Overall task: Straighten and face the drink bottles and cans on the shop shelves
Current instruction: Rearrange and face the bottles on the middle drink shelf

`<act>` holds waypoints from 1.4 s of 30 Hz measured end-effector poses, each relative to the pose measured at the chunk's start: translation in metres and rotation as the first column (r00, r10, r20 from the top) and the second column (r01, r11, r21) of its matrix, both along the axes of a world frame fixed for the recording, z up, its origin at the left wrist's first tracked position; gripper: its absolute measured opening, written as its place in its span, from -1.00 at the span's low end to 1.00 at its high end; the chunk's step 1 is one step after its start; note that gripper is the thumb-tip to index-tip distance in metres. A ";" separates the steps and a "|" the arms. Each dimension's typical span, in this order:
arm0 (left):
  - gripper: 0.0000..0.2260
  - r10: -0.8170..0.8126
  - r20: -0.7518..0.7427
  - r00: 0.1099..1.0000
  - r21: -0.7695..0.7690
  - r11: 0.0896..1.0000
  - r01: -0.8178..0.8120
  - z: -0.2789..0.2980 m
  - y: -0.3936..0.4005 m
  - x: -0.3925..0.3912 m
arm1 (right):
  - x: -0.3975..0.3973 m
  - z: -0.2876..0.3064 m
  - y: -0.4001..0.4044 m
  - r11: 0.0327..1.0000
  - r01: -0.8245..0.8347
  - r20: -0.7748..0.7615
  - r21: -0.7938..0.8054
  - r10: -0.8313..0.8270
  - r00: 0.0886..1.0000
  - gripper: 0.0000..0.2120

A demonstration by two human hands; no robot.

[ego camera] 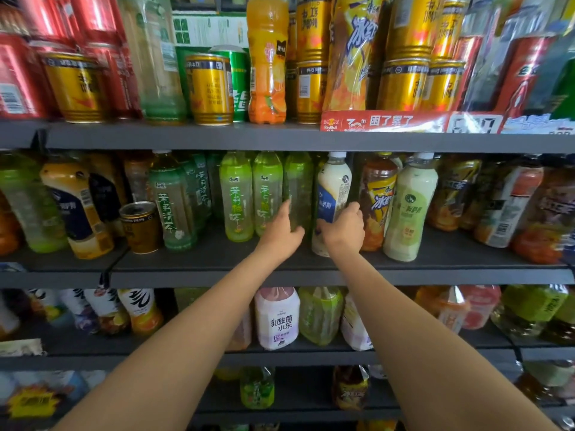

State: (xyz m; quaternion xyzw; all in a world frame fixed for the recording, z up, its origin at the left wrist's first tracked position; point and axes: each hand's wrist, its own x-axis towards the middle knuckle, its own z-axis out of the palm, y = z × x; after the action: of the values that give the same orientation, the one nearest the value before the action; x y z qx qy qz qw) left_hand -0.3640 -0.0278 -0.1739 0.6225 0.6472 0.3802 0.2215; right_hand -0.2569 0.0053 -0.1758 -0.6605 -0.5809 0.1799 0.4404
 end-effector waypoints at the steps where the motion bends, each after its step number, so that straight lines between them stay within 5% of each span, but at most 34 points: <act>1: -0.40 0.004 0.057 0.998 -0.014 1.000 -0.003 0.000 0.000 -0.001 | -0.002 -0.002 -0.003 1.000 -0.005 -0.003 0.010 0.005 1.000 -0.52; 11: -0.52 0.098 0.209 0.973 0.021 0.994 -0.104 0.003 -0.005 -0.024 | -0.041 -0.006 -0.019 0.934 -0.354 -0.003 0.042 0.355 0.935 -0.65; 19: -0.53 0.120 0.114 0.986 -0.008 0.993 -0.120 0.000 0.005 -0.025 | -0.026 -0.018 -0.015 0.915 -0.400 0.009 -0.047 0.401 0.916 -0.42; 23: -0.59 0.148 0.125 0.981 0.006 0.989 -0.150 -0.002 0.009 -0.018 | -0.011 -0.025 -0.012 0.919 -0.381 -0.053 -0.102 0.378 0.924 -0.56; 30: -0.51 0.267 0.043 0.963 0.034 0.963 -0.269 -0.006 0.013 -0.003 | -0.003 -0.022 -0.013 0.953 -0.294 0.109 -0.077 0.301 0.947 -0.69; 33: -0.51 0.356 0.050 0.933 0.093 0.929 -0.359 -0.006 0.001 0.004 | 0.013 -0.019 -0.018 0.991 -0.047 0.042 0.124 0.042 0.998 -0.65; 35: -0.58 0.418 0.045 0.907 0.279 0.867 -0.413 -0.005 -0.011 0.011 | 0.028 -0.013 -0.018 0.973 0.182 -0.110 0.139 -0.168 0.980 -0.63; 38: -0.71 0.283 -0.070 0.957 0.468 0.856 -0.219 -0.007 -0.023 0.034 | 0.045 -0.005 -0.012 0.949 0.313 -0.240 0.035 -0.296 0.924 -0.56; 42: -0.69 0.075 -0.151 0.986 0.407 0.913 -0.007 -0.013 -0.019 0.078 | 0.067 -0.003 -0.010 0.924 0.382 -0.200 0.012 -0.372 0.906 -0.45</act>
State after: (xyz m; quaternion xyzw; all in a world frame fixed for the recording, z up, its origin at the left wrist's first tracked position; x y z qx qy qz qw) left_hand -0.2862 -0.0465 -0.1864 0.6703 0.5831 0.4582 0.0258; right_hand -0.1903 -0.0048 -0.1785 -0.7282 -0.4009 0.1403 0.5379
